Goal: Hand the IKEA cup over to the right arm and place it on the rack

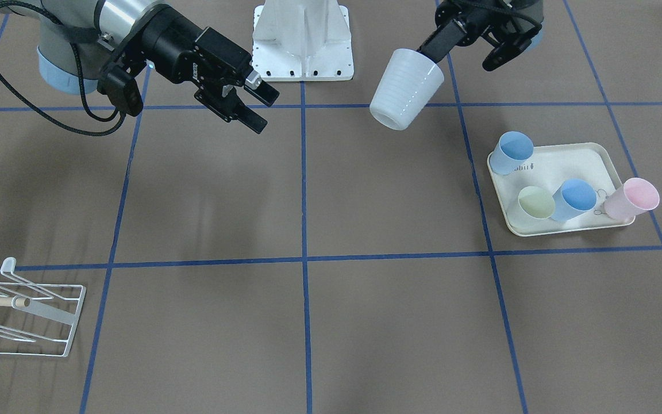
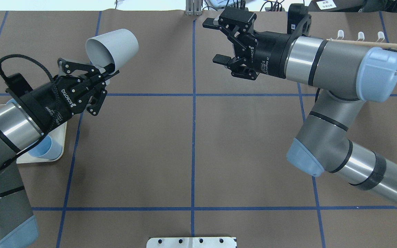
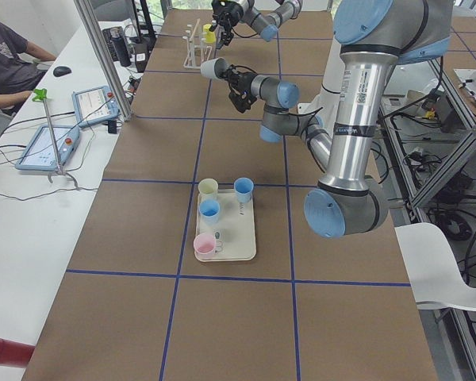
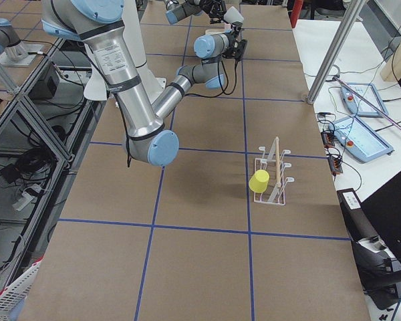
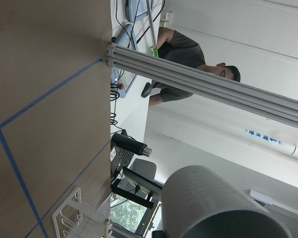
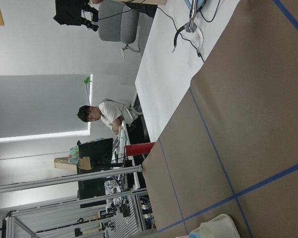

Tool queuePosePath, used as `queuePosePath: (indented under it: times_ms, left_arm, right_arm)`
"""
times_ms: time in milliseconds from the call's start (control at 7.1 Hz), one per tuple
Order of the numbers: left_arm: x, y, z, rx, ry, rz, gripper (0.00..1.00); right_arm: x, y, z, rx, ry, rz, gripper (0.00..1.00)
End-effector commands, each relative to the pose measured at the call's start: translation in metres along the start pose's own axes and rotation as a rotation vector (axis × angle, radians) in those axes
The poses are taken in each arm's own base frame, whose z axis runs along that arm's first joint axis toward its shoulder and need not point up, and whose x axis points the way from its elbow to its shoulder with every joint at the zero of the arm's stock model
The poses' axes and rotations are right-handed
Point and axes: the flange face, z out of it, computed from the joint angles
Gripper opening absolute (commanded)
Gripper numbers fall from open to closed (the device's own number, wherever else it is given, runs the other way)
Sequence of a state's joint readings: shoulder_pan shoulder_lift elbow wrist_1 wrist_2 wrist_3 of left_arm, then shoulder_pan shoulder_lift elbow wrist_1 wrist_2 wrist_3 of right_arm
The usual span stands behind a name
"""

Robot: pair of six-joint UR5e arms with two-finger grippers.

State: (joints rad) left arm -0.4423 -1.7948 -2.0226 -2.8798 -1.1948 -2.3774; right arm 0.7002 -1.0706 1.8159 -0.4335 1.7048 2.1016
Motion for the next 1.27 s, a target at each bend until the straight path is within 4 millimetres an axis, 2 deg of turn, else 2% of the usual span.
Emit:
queuePosePath:
  times_ms: [0,423,846,1127]
  left_arm:
    - [-0.010,0.024,0.019,-0.050,0.013,0.014,0.00]
    - [-0.024,0.035,0.053,-0.061,0.016,0.013,0.00]
    - [-0.023,0.044,0.063,-0.070,0.026,0.004,0.00]
    - [-0.029,0.054,0.080,-0.074,0.024,0.001,0.00]
  right_arm:
    - [0.002,0.000,0.002,-0.004,0.006,0.052,1.00]
    - [0.002,0.003,0.001,-0.015,-0.001,0.072,1.00]
    - [0.006,0.008,0.004,-0.025,0.005,0.076,1.00]
    - [0.007,0.010,0.004,-0.028,0.006,0.077,1.00]
